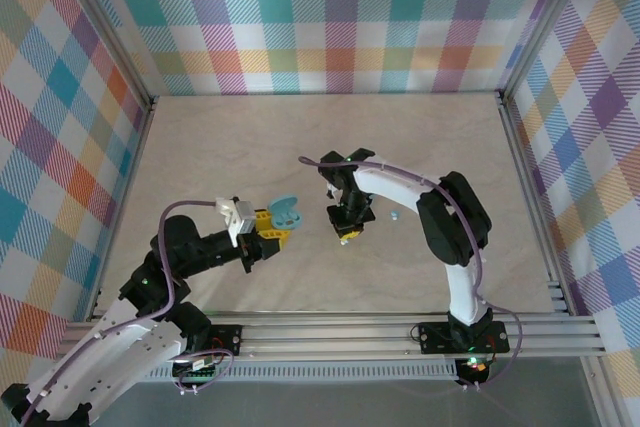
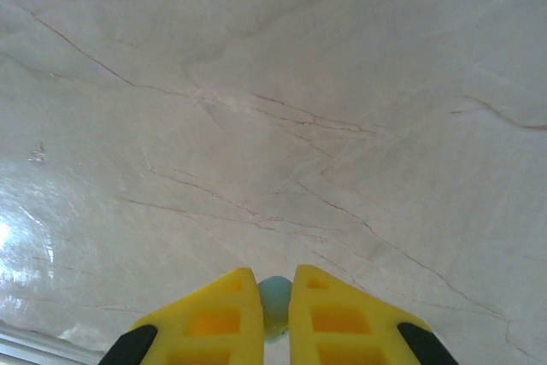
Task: Insert the wireless bluetooth earbuds into the charging case
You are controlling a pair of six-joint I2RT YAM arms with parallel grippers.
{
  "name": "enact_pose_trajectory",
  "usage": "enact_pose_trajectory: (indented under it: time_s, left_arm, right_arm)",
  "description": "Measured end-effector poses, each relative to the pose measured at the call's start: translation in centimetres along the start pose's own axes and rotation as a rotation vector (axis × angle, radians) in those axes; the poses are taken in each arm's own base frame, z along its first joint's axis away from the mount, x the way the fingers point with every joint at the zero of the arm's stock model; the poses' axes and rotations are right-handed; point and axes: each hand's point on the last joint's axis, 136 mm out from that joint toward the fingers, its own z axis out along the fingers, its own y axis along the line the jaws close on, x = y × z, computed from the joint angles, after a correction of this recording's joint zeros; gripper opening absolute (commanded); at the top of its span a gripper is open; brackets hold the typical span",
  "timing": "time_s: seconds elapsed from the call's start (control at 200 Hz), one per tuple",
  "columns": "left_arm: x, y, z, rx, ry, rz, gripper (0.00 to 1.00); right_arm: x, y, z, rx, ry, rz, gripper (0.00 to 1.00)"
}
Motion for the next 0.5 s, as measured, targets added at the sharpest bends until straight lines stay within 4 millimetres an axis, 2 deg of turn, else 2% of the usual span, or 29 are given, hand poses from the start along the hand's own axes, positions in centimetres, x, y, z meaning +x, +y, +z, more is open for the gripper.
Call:
enact_pose_trajectory:
  time_s: [0.1,0.16,0.23,0.41,0.505]
  left_arm:
    - [0.4,0.1,0.1,-0.003,0.014,0.005,0.00]
    - [0.6,0.1,0.1,-0.004,0.023,0.011,0.00]
    - [0.6,0.1,-0.1,-0.009,0.027,0.018,0.00]
    - [0.2,0.1,-0.5,-0.017,0.010,0.041,0.00]
    - [0.2,0.1,-0.4,-0.018,0.016,0.045,0.00]
  right_arm:
    - [0.2,-0.1,1.3,-0.005,0.046,-0.001,0.18]
    - [0.2,-0.3,1.8,-0.005,0.063,0.003,0.28]
    - [0.0,-0.4,1.9,-0.005,0.066,0.003,0.30]
    - [-0.6,-1.0,1.0,-0.002,0.038,0.020,0.33]
    - [-0.9,-1.3,-0.7,-0.012,-0.017,0.030,0.35]
